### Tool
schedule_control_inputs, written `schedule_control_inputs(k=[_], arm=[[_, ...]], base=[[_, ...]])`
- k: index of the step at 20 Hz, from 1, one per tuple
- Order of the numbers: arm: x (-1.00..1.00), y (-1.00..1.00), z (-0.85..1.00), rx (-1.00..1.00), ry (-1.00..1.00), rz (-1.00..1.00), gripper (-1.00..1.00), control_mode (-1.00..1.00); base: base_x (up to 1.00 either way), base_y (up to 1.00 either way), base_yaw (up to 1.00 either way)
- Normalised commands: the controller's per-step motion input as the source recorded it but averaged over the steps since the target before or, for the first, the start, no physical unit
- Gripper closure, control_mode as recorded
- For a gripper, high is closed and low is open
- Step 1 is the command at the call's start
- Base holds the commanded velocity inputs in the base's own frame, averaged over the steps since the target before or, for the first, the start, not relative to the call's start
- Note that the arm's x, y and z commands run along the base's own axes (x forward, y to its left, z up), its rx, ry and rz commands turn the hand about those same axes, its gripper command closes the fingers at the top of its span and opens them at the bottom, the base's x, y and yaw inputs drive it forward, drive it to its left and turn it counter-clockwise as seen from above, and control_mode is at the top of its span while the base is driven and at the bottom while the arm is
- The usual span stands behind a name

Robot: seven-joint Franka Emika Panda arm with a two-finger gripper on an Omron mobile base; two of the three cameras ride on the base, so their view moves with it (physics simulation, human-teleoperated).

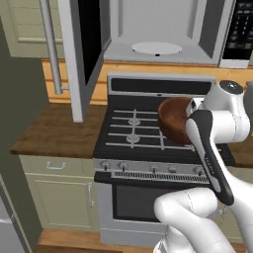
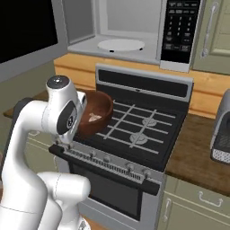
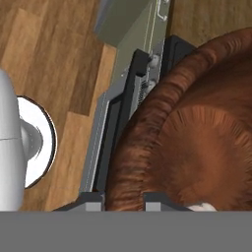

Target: Pick the garlic from the sink and place it in the bowl. Then pick the bowl and place it in the microwave. Then close the microwave door and press the start button.

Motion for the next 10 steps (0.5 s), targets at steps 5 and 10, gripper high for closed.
schedule_control_inputs(k=[5, 10], arm=[[0.0, 0.0, 0.0, 0.0, 0.0, 0.0, 1.0, 1.0], [0.0, 0.0, 0.0, 0.0, 0.0, 0.0, 1.0, 1.0]], base=[[0.24, -0.03, 0.03], [0.0, -0.56, 0.08]])
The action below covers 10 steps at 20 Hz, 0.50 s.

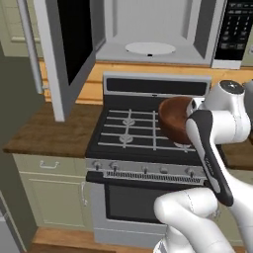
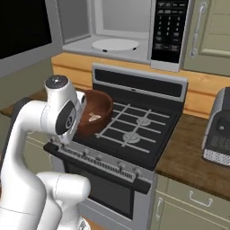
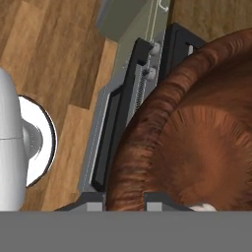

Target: Pick the garlic from the sink and place it in the bowl. Then pick the bowl and place it in the microwave. Then close the microwave door and press the start button.

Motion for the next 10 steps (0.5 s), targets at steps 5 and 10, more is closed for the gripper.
schedule_control_inputs(k=[5, 10], arm=[[0.0, 0.0, 0.0, 0.0, 0.0, 0.0, 1.0, 1.0], [0.0, 0.0, 0.0, 0.0, 0.0, 0.0, 1.0, 1.0]], base=[[0.01, -0.27, 0.12], [0.21, -0.06, 0.15]])
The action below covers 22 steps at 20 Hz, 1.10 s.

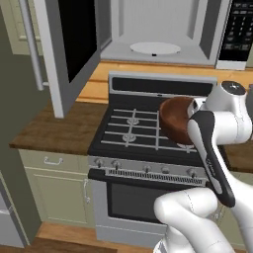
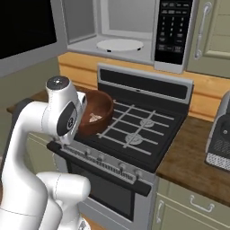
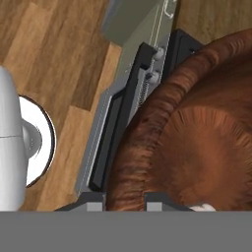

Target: Pick the garlic from the sink and place it in the bowl. Then pick the bowl and place it in the microwave. Then close the microwave door and press the start button.

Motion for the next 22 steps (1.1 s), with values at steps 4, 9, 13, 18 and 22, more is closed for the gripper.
schedule_control_inputs(k=[4, 9, 13, 18, 22], arm=[[-0.1, 0.0, 0.36, 0.0, -0.04, 0.0, 1.0, -1.0], [-0.2, 0.0, 0.82, -0.02, -0.31, 0.0, 1.0, -1.0], [0.0, 0.02, 0.99, 0.0, -0.23, 0.0, 1.0, -1.0], [0.35, 0.0, 0.69, 0.0, -0.25, 0.0, 1.0, -1.0], [0.8, 0.0, 0.37, 0.0, -0.16, 0.0, 1.0, -1.0]], base=[[0.06, 0.01, 0.03], [0.0, 0.0, 0.0], [0.0, 0.0, 0.0], [0.0, 0.0, 0.0], [0.0, 0.0, 0.0]])
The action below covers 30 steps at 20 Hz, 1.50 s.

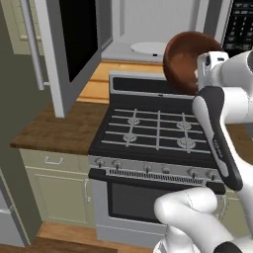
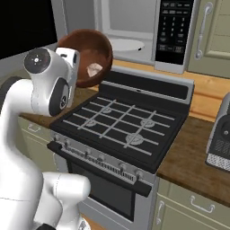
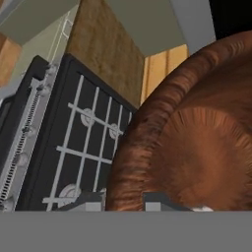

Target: Pick the garlic from the sink and place it in the bowl. Then pick the bowl and place it in the microwave. Then close the microwave door and press the start button.

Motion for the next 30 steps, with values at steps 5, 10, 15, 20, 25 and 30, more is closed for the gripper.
schedule_control_inputs(k=[5, 10, 15, 20, 25, 30], arm=[[0.75, 0.0, 0.73, 0.0, 0.08, -0.01, 1.0, -1.0], [0.58, 0.0, 0.72, 0.0, 0.29, -0.03, 1.0, -1.0], [0.65, 0.0, 0.09, 0.0, 0.09, -0.02, 1.0, -1.0], [0.61, -0.03, -0.23, 0.0, -0.05, 0.0, 1.0, -1.0], [0.62, -0.09, -0.14, 0.03, -0.15, 0.0, 1.0, -1.0], [0.55, 0.0, -0.01, 0.0, -0.14, 0.0, 1.0, -1.0]], base=[[0.0, 0.0, 0.0], [0.0, 0.0, 0.0], [0.0, 0.0, 0.0], [0.0, 0.0, 0.0], [0.0, 0.0, 0.0], [0.0, 0.0, 0.0]])
